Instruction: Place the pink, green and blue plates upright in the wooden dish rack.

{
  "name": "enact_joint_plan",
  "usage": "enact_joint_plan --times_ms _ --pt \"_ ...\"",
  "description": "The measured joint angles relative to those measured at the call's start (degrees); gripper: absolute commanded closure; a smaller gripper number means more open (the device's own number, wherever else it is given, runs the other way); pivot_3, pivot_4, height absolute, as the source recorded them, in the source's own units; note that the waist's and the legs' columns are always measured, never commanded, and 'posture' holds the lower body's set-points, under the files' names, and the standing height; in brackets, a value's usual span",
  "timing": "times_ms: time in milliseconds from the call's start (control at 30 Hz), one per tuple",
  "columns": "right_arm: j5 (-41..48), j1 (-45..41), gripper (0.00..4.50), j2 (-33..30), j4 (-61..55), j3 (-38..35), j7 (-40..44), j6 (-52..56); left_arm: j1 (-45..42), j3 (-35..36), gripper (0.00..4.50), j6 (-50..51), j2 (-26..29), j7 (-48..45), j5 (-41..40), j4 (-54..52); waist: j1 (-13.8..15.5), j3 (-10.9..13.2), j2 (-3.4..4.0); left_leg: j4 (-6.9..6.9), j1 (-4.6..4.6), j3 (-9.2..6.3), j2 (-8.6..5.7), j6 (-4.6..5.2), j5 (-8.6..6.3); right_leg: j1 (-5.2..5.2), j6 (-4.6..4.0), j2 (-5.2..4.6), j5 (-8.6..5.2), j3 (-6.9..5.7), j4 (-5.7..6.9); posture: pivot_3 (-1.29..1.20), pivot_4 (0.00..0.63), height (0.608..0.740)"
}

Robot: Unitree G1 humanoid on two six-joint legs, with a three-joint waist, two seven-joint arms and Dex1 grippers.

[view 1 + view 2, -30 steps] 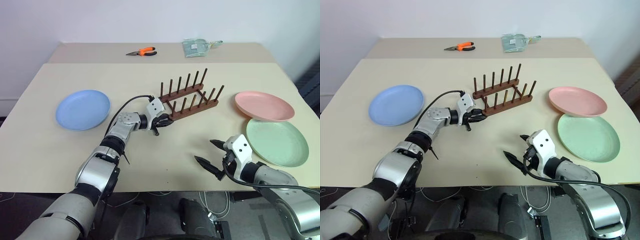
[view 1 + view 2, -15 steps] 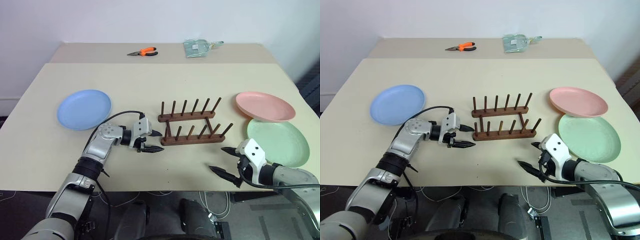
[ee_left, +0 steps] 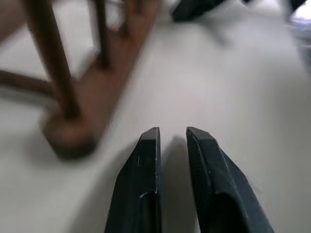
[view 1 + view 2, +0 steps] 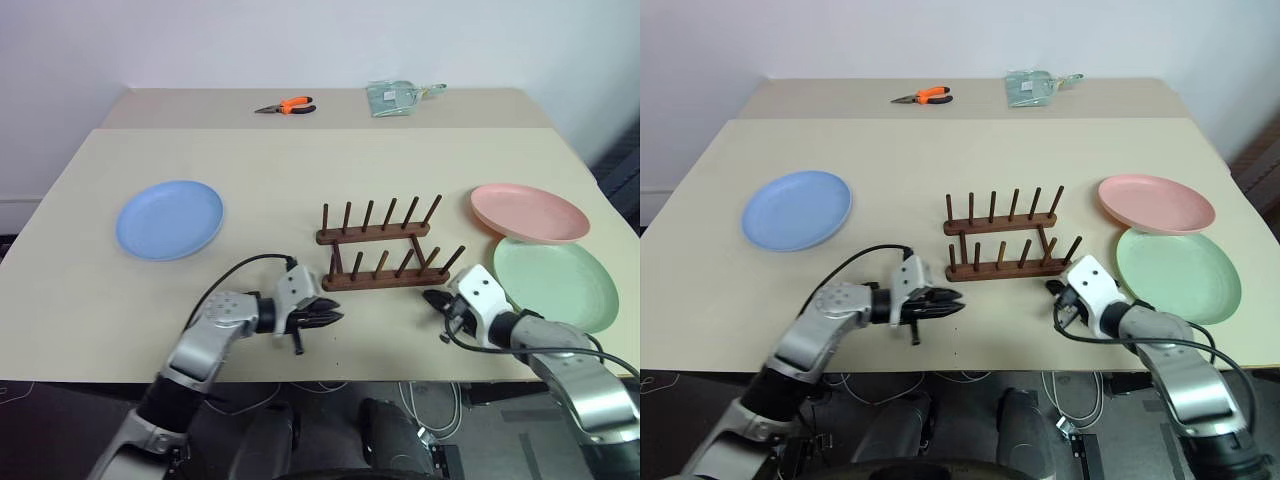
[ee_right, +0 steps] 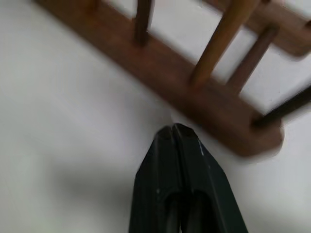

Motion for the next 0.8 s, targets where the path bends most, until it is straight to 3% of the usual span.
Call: enact_joint_plan --times_ms 167,300,433,600,700,800 --pt "-6.1 -8.43 4.5 3.94 9.49 3.05 -6.89 -3.1 -7.4 1.96 3.78 0.72 -8.02 18.12 5.25 10.3 -0.16 -0.12 -0.01 -0.02 0.13 0.02 -0.02 0.0 0.0 0.05 0.15 0.04 0.09 -0.01 0.05 0.0 0.15 0.74" --pt "-8.61 -12.36 4.5 4.82 14.89 3.17 -9.48 -5.05 -10.82 4.51 3.78 -0.81 -7.4 22.43 5.8 15.34 -0.25 -0.16 0.03 -0.13 0.15 0.02 -0.01 0.0 0.01 -0.01 0.18 0.07 0.12 -0.01 0.08 0.0 0.15 0.74" --pt "-7.45 -12.16 2.7 1.95 14.63 1.54 -5.42 -5.58 -10.44 5.11 3.83 -2.56 -4.69 19.42 4.73 15.03 -0.21 -0.16 0.06 -0.14 0.07 0.03 -0.03 0.0 0.01 -0.04 0.03 0.06 0.22 0.0 0.05 0.0 0.15 0.74" --pt "-7.74 -8.49 0.18 -12.18 9.74 -5.26 1.84 -9.09 -4.21 5.52 3.83 -3.67 0.06 10.07 0.09 7.82 -0.19 -0.05 0.28 -0.14 -0.05 0.1 -0.03 0.0 0.0 -0.12 0.04 0.03 0.19 0.02 -0.03 0.0 0.15 0.74" --pt "-10.35 -8.15 0.18 -19.67 10.45 -8.95 3.55 -12.35 -1.41 4.92 3.83 -2.81 1.19 4.05 -4.23 2.38 -0.18 -0.04 0.25 -0.13 -0.05 0.11 0.01 0.0 0.0 -0.11 0.03 0.03 -0.01 0.0 -0.04 0.0 0.15 0.74" --pt "-13.77 -9.31 0.18 -22.38 15.26 -7.48 3.99 -16.8 -1.48 4.42 3.83 -0.76 0.77 0.73 -8.23 -2.76 -0.2 -0.05 0.21 -0.1 -0.04 0.14 0.01 0.0 0.0 -0.06 0.01 0.02 -0.02 0.01 -0.06 0.0 0.15 0.74"
